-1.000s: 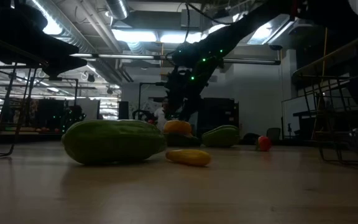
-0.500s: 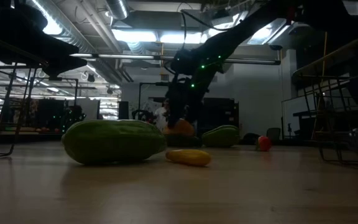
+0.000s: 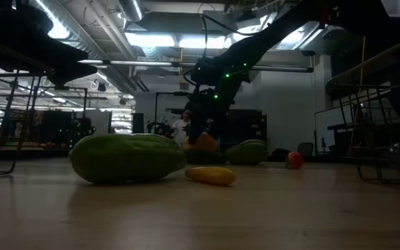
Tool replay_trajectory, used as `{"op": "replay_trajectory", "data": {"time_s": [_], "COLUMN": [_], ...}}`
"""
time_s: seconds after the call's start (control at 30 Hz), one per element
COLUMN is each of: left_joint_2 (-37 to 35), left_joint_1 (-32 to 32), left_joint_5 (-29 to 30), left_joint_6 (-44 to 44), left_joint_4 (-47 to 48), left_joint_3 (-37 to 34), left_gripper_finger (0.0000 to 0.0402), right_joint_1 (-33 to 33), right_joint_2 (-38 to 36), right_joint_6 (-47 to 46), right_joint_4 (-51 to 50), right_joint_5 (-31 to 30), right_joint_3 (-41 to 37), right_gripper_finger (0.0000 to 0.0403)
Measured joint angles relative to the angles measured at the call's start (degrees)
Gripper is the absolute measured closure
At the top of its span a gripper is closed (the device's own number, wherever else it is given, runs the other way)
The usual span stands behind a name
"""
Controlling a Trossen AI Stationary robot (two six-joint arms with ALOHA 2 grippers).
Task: Sort produce into baskets
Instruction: Put the yellow bell pepper into right wire basket
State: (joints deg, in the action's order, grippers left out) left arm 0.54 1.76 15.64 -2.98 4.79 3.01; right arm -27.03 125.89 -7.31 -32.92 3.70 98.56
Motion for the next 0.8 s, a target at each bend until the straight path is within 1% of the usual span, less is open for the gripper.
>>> {"op": "replay_trajectory", "data": {"time_s": [0.07, 0.17, 0.23, 0.33, 0.43, 0.53, 0.67, 0.8], "left_joint_2": [0.0, 0.0, 0.0, 0.0, 0.0, 0.0, 0.0, 0.0], "left_joint_1": [0.0, 0.0, 0.0, 0.0, 0.0, 0.0, 0.0, 0.0], "left_joint_5": [0.0, 0.0, 0.0, 0.0, 0.0, 0.0, 0.0, 0.0], "left_joint_6": [0.0, 0.0, 0.0, 0.0, 0.0, 0.0, 0.0, 0.0], "left_joint_4": [0.0, 0.0, 0.0, 0.0, 0.0, 0.0, 0.0, 0.0], "left_joint_3": [0.0, 0.0, 0.0, 0.0, 0.0, 0.0, 0.0, 0.0], "left_gripper_finger": [0.0095, 0.0095, 0.0095, 0.0095, 0.0095, 0.0095, 0.0095, 0.0095], "right_joint_1": [0.0, 0.0, 0.2, 0.7, 1.2, 1.7, 2.6, 4.2], "right_joint_2": [0.0, 0.0, 0.1, 0.4, 0.4, 0.4, 0.4, 0.3], "right_joint_6": [-0.3, -0.4, -1.1, -1.5, -1.5, -1.4, -1.3, -1.6], "right_joint_4": [-0.1, -0.8, -2.7, -6.3, -10.2, -15.0, -21.3, -29.1], "right_joint_5": [0.2, 1.5, 1.9, 0.8, -1.0, -2.6, -3.4, -3.6], "right_joint_3": [0.0, 0.4, 1.3, 3.3, 6.0, 9.2, 14.1, 20.1], "right_gripper_finger": [0.0033, 0.0056, 0.0075, 0.0096, 0.0099, 0.0089, 0.0085, 0.0092]}}
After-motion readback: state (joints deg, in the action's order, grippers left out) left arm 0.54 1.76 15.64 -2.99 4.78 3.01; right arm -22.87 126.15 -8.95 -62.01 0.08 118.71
